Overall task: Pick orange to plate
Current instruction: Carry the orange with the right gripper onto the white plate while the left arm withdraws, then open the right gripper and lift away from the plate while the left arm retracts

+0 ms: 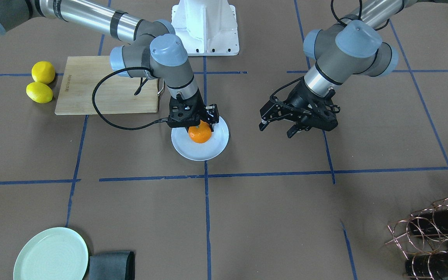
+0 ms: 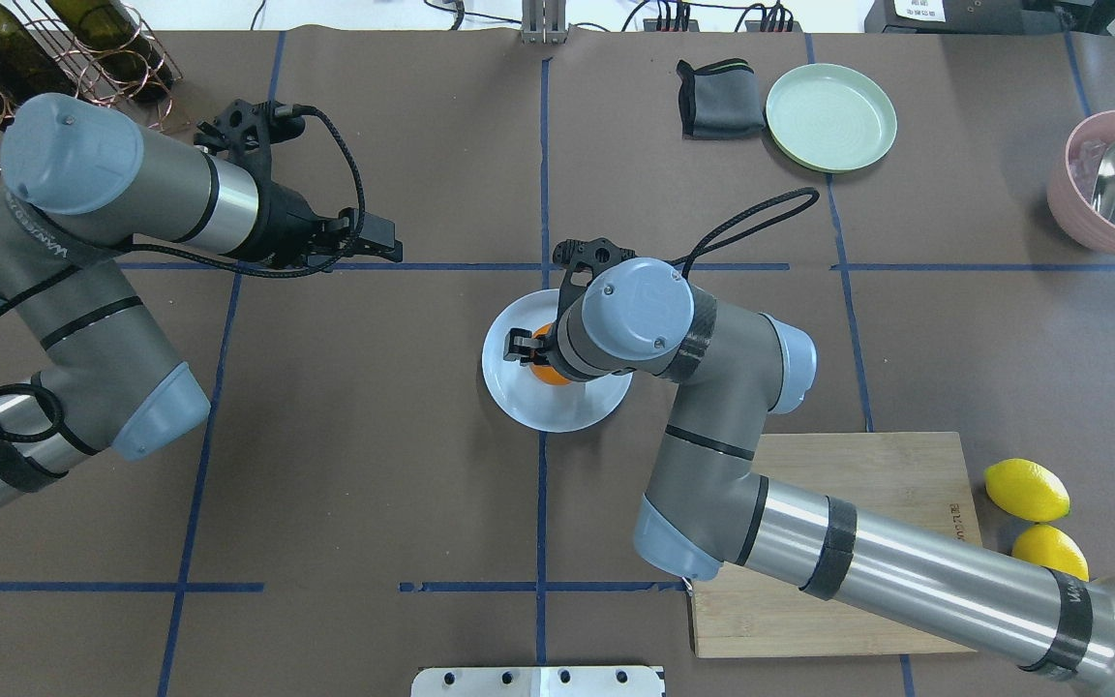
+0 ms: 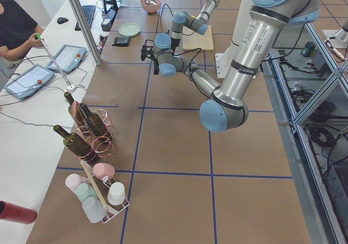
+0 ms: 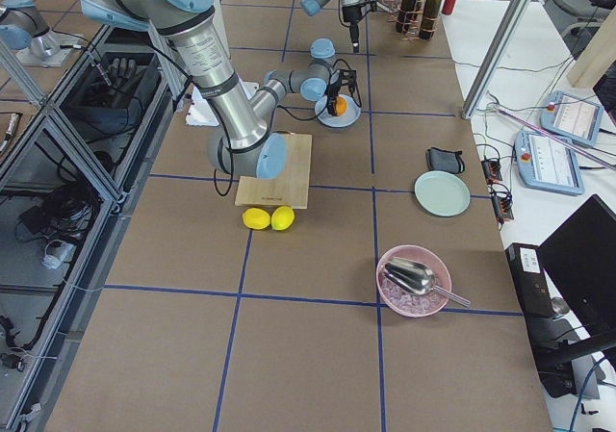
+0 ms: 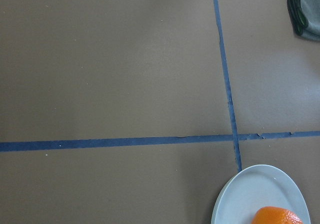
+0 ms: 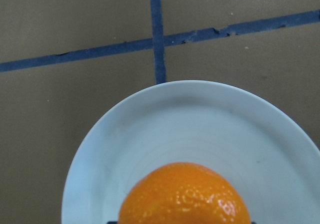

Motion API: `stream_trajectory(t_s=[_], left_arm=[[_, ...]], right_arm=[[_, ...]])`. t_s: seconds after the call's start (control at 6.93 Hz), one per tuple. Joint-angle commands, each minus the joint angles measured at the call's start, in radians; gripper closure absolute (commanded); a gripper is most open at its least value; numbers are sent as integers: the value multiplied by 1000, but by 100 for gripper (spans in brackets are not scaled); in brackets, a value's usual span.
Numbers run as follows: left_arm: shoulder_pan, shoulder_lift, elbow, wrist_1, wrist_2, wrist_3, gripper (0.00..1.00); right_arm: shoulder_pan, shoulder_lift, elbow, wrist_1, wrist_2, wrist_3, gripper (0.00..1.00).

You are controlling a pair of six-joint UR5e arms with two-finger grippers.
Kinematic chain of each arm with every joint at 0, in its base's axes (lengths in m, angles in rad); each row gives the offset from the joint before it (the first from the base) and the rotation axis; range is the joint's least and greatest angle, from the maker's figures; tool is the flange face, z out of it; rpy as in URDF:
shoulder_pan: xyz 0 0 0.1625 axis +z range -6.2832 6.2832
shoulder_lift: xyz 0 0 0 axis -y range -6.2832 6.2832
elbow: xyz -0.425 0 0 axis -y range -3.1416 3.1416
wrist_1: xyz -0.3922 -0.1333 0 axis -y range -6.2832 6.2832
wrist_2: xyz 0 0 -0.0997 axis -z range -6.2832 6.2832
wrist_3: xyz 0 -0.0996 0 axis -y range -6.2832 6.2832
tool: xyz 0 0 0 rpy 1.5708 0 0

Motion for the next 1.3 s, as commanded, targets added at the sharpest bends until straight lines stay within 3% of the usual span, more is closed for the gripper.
stream_trajectory(t_s=[0.0, 0.14, 0.43, 0.58, 0.87, 1.15], left_arm=[[-8, 0, 0, 1, 0, 2, 1], [-37, 24, 0, 9, 0, 20, 1], [-127, 98, -37, 151, -1, 378, 1], [-214, 185, -61, 161, -10, 561, 1], [-528, 309, -10, 168, -253, 989, 1], [-731, 325, 35, 366, -293, 1341, 0]], right_arm=[[13, 0, 15, -8, 10, -15, 0], [66, -23, 90, -43, 74, -18, 0], [271, -180, 332, -159, 328, -98, 0], [389, -256, 400, -208, 437, -222, 0], [627, -432, 422, -293, 569, -624, 0], [793, -633, 349, -296, 571, -1156, 0]])
